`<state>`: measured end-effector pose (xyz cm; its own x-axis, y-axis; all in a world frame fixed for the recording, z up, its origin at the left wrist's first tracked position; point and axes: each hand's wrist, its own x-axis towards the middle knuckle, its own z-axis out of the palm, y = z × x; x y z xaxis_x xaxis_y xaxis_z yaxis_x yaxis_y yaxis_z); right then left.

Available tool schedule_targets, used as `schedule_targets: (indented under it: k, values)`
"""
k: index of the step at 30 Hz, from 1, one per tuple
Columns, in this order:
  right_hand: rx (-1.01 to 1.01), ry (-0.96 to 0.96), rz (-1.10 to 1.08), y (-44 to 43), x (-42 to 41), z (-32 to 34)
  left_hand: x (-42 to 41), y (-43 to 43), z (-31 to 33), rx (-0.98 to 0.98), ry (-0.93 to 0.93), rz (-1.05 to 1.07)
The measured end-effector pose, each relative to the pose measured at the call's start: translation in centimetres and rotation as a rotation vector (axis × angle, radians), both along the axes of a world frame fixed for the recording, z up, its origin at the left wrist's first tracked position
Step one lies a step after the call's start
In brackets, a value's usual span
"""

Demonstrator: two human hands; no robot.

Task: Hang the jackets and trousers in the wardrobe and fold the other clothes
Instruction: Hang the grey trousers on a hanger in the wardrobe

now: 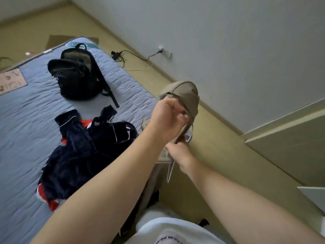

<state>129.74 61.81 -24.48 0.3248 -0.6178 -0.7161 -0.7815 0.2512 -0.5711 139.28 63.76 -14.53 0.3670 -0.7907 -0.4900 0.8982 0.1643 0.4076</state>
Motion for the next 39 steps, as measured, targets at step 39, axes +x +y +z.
schedule_targets:
  k: [39]
  values:
    - [-0.662, 0.082, -0.387, -19.8, -44.8, 21.9, -27.0, -23.0, 0.3, 0.16, -2.138, -0.662]
